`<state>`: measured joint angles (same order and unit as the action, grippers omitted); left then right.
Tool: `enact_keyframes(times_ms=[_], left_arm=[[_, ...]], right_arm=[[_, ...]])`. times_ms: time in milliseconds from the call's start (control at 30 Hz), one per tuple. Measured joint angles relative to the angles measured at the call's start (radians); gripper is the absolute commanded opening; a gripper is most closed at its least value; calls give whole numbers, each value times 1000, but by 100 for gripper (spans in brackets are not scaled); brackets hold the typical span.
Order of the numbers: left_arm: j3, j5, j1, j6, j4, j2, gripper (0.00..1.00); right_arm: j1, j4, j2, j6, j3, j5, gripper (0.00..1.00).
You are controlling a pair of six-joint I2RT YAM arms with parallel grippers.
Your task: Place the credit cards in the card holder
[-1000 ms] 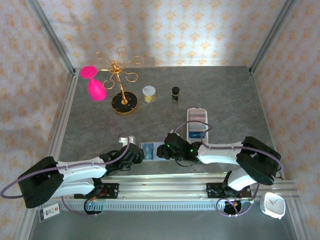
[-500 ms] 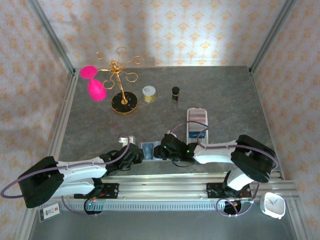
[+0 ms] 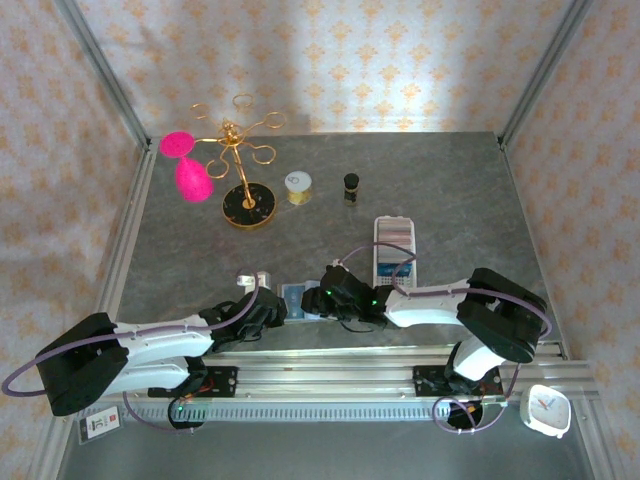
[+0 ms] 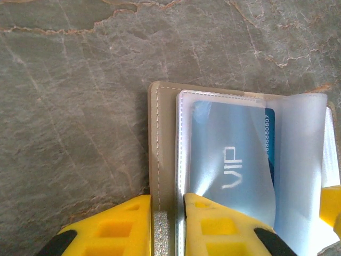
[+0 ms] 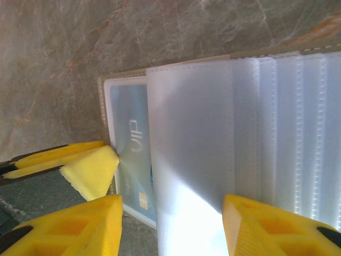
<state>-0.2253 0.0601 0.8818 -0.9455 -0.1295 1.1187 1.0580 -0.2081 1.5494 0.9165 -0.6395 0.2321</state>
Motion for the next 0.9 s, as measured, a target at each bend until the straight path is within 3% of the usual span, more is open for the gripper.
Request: enact_keyframes(times_ms=[700, 900], left_arm=[[14, -27, 0, -11, -10, -19, 18], [25, -57, 0, -22, 4, -51, 27]], right_arm=[[0, -126, 0, 56, 9, 35, 51], [0, -142, 0, 71, 14, 41, 51]])
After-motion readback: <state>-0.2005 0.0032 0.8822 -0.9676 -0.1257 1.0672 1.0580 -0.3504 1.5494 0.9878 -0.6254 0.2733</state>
